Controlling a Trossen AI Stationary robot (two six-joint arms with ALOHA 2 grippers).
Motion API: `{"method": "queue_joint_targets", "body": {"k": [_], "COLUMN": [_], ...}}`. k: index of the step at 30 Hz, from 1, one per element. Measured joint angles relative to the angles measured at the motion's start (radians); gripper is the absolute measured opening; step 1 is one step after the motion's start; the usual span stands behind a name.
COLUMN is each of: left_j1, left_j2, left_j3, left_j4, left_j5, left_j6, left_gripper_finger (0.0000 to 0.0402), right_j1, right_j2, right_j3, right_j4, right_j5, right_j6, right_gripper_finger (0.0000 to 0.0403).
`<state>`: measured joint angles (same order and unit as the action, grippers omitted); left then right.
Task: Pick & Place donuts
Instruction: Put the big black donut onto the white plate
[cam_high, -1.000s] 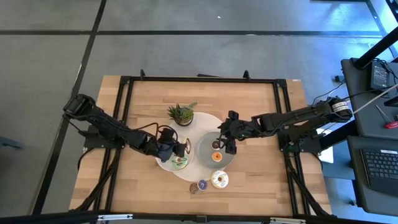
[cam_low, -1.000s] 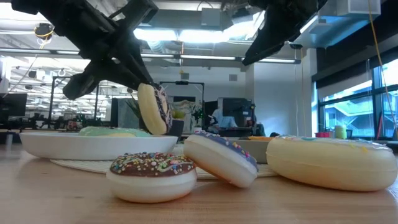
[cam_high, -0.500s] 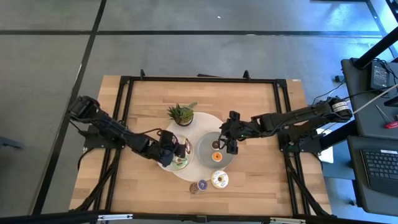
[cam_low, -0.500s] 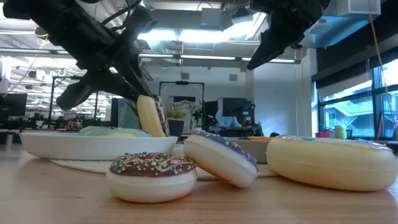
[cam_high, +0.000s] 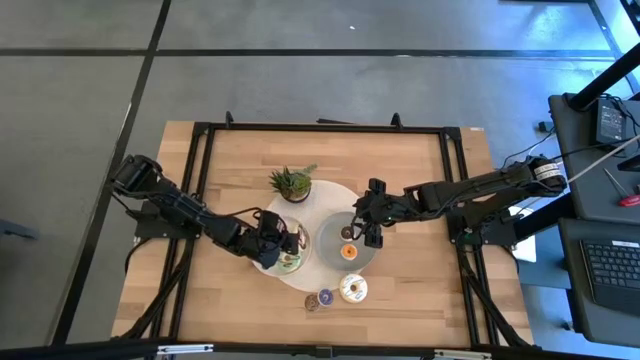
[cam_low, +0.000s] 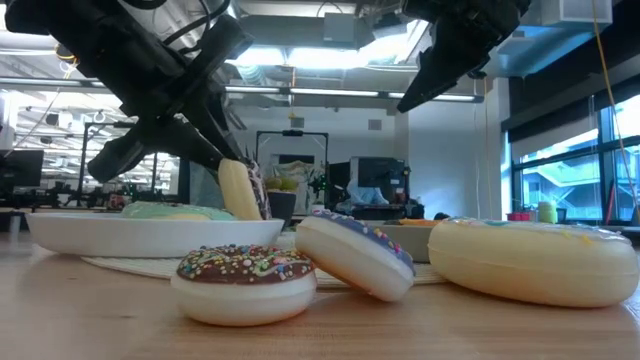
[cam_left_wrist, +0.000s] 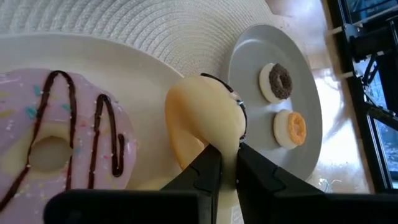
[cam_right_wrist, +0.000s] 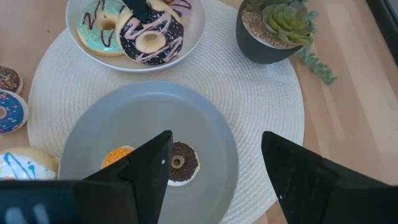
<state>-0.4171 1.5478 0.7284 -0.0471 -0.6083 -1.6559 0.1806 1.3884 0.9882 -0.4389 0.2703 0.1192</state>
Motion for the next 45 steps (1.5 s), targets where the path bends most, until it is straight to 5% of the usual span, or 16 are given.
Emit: {"method": "queue_joint_targets", "body": {"k": [23, 45], "left_j1": [0.011, 0.015], "left_j2": [-0.039, -0.094], "left_j3": [0.000, 0.000], "left_j4": [-0.052, -0.214], "left_j5": [0.082, 0.157], "left_j6": [0.046, 0.014], "left_gripper_finger": [0.0123, 0.0128], "right_j1": [0.000, 0.000], "right_j2": [0.000, 0.000], "right_j3": [0.000, 0.000], "right_j4": [-0.011, -0.015], "right_j5": [0.000, -0.001], "right_j6": [0.003, 0.020], "right_gripper_finger": [0.0248, 0.0248]}}
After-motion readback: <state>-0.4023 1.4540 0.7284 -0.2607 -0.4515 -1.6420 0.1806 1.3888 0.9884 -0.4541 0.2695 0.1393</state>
